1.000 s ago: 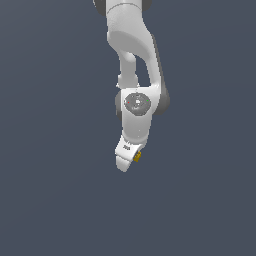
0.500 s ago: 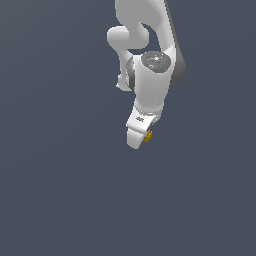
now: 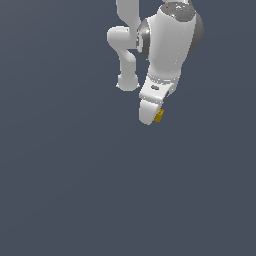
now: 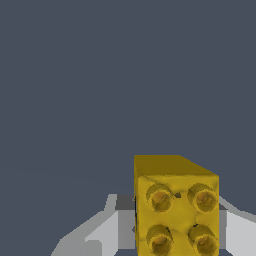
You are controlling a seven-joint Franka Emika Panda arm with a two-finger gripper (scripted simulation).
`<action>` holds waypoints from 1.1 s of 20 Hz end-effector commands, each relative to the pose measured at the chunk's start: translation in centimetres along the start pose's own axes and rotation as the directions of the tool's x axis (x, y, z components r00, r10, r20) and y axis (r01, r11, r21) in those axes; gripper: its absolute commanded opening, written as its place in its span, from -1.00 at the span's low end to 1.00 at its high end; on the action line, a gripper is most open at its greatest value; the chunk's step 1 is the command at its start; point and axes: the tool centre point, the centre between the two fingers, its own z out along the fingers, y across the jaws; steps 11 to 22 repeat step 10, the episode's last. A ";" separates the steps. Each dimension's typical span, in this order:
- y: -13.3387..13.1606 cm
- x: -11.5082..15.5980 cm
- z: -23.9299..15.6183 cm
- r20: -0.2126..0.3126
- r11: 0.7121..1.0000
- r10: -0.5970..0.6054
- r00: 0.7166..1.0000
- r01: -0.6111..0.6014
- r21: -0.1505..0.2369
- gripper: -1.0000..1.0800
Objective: Pick up the object and move it to a goal position.
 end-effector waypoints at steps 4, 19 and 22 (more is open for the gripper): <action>-1.6 0.4 -2.7 -0.001 1.000 0.001 1.000 -0.001 0.001 -1.00; -2.1 0.6 -3.7 -0.002 1.000 0.001 1.000 -0.001 0.001 -1.00; -2.1 0.6 -3.7 -0.002 1.000 0.001 1.000 -0.001 0.001 -1.00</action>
